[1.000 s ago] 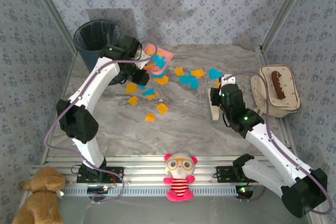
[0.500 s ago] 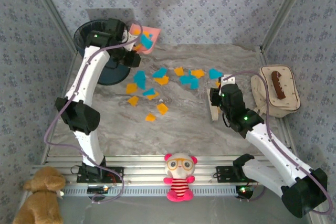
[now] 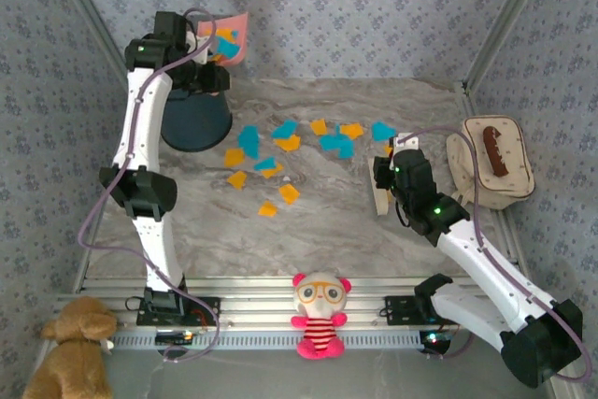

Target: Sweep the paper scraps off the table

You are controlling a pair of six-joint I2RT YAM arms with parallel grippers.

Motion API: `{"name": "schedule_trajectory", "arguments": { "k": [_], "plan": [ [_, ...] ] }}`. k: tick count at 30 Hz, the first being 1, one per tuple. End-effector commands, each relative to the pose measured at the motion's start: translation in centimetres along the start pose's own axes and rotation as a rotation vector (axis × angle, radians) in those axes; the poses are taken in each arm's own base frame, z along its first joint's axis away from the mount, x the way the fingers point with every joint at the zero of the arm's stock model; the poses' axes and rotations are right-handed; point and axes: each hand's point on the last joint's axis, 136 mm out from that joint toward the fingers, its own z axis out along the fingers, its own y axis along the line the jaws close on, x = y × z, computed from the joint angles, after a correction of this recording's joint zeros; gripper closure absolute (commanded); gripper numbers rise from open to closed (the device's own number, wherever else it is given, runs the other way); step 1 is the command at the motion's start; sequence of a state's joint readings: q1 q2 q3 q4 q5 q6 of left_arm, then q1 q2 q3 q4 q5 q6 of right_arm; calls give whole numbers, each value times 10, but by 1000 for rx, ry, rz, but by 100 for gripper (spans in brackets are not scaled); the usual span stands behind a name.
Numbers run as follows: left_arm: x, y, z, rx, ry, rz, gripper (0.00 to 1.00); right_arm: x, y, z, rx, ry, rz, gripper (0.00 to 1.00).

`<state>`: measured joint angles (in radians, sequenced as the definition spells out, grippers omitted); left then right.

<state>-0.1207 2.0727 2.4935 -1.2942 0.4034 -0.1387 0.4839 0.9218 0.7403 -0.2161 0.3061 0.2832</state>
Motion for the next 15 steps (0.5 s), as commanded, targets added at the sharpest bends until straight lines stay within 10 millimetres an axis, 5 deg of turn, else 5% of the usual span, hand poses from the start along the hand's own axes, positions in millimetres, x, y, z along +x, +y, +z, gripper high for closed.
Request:
{"name": "schedule_trajectory", "arguments": {
  "k": [1, 15],
  "plan": [
    [-10, -6, -8, 103, -17, -106, 100, -6, 0, -5, -5, -13, 35, 100],
    [-41, -10, -16, 306, -78, -303, 100, -1, 1, -2, -11, -4, 56, 100]
  ]
}}
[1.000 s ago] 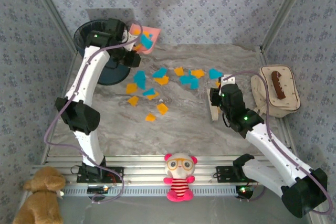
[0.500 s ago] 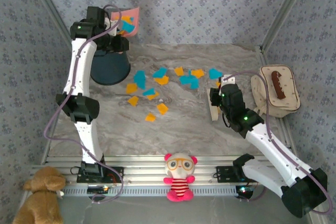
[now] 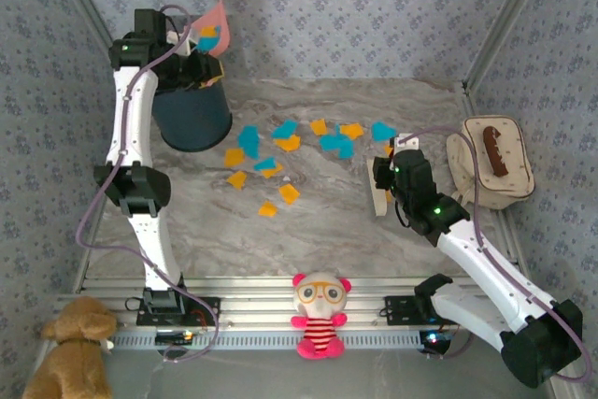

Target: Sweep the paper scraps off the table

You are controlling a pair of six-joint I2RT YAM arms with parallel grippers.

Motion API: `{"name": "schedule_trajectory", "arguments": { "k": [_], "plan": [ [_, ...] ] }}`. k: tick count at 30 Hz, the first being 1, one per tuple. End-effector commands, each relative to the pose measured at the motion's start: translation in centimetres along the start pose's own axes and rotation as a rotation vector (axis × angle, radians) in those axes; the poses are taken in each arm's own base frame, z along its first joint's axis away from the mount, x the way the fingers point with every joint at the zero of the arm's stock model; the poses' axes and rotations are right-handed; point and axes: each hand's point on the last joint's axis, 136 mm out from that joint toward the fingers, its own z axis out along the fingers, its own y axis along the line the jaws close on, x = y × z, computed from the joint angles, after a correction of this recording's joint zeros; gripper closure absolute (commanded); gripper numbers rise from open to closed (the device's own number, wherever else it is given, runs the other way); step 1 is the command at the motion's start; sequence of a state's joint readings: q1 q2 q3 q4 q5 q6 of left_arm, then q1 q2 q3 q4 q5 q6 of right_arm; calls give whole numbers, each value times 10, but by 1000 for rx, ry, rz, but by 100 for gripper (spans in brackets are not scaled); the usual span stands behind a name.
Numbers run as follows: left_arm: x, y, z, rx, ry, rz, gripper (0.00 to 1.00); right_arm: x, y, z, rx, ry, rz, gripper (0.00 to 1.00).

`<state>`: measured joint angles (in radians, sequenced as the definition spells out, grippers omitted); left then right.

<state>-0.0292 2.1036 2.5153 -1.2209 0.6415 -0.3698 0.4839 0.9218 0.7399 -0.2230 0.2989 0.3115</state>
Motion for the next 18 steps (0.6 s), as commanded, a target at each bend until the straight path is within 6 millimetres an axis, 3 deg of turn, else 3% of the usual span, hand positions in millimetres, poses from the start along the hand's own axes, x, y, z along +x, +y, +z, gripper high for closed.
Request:
{"name": "schedule_trajectory", "arguments": {
  "k": [1, 7, 18],
  "plan": [
    [-15, -20, -2, 124, -28, -51, 100, -2, 0, -2, -7, -10, 29, 100],
    [-30, -34, -2, 216, -50, -124, 100, 1, 0, -2, -7, -3, 29, 100],
    [-44, -30, 3, 239, -80, -226, 100, 6, -2, -1, -3, 5, 34, 100]
  ]
}}
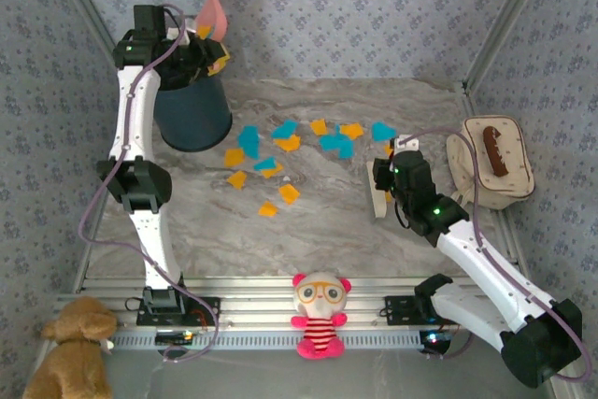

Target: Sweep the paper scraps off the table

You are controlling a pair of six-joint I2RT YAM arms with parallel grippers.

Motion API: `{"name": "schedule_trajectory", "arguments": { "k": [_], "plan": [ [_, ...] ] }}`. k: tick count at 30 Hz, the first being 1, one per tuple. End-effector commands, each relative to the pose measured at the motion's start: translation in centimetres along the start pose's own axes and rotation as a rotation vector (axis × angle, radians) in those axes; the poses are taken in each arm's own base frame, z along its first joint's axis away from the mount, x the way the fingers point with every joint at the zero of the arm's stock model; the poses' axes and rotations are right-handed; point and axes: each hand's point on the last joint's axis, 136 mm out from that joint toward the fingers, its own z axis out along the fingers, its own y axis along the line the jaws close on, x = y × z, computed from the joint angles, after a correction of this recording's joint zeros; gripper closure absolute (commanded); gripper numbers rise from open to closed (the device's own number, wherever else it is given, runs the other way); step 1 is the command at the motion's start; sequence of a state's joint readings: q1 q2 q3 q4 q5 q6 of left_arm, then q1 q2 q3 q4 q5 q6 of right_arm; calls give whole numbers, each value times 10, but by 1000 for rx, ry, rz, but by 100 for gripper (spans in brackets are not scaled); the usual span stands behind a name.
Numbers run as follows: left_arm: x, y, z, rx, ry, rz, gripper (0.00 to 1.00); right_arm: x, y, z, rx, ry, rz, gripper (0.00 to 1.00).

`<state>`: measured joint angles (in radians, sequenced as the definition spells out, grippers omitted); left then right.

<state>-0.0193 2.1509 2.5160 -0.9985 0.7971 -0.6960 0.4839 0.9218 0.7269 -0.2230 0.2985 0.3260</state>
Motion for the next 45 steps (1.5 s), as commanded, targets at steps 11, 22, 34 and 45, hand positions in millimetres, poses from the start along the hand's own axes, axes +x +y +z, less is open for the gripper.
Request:
{"name": "schedule_trajectory", "arguments": {
  "k": [11, 22, 34, 45],
  "plan": [
    [-22, -6, -8, 74, -119, -103, 100, 3, 0, -2, -7, -4, 22, 100],
    [-30, -19, -17, 149, -203, -170, 100, 5, 0, -1, -10, -3, 25, 100],
    [-38, -18, -14, 291, -257, -326, 100, 5, 1, -1, -13, -4, 26, 100],
    [-38, -30, -20, 414, -268, -404, 100, 9, -1, 1, -9, 0, 25, 100]
  ]
}}
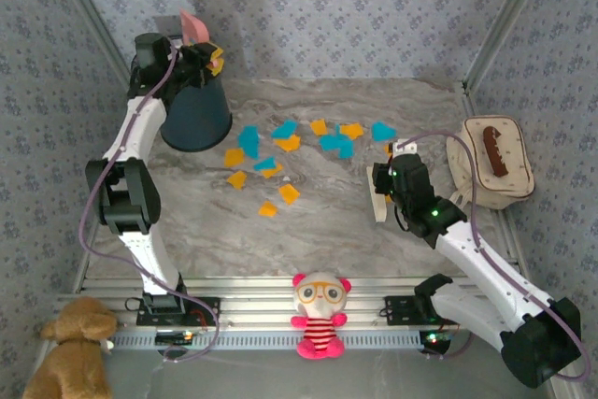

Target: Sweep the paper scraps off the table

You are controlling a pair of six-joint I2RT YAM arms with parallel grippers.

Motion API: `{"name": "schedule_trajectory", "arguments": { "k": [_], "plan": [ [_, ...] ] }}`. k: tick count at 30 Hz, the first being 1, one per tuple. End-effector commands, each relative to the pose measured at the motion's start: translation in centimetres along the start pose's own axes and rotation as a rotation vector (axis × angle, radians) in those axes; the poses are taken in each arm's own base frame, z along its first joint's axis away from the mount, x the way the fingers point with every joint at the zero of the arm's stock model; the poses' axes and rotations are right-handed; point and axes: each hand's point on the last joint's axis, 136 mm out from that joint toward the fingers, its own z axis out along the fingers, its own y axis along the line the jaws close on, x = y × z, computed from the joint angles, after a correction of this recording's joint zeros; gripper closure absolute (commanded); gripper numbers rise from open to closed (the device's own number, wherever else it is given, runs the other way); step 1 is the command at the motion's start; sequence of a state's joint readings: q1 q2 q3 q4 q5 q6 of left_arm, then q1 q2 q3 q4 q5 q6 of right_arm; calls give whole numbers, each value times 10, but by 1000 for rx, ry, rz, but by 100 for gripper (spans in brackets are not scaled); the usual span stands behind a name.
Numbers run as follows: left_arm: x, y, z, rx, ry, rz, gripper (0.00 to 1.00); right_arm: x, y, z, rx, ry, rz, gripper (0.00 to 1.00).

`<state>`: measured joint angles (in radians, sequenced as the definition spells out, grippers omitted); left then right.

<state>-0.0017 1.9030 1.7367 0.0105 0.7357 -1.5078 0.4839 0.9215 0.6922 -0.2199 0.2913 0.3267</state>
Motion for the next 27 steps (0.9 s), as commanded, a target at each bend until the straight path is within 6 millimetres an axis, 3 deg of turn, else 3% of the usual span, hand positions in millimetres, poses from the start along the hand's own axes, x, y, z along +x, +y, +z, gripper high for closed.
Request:
{"name": "schedule_trajectory", "arguments": {
  "k": [1, 11, 18, 27],
  "plan": [
    [18, -58, -21, 151, 5, 56, 100, -6, 2, -3, -13, -31, 34, 100],
    [25, -62, -27, 149, 17, 65, 100, -4, 2, -2, -18, -27, 39, 100],
    [27, -76, -30, 285, 50, -32, 100, -1, 1, -2, -16, -21, 39, 100],
    [20, -79, -38, 391, 17, -160, 100, 1, 2, -2, -20, -18, 43, 100]
  ]
}}
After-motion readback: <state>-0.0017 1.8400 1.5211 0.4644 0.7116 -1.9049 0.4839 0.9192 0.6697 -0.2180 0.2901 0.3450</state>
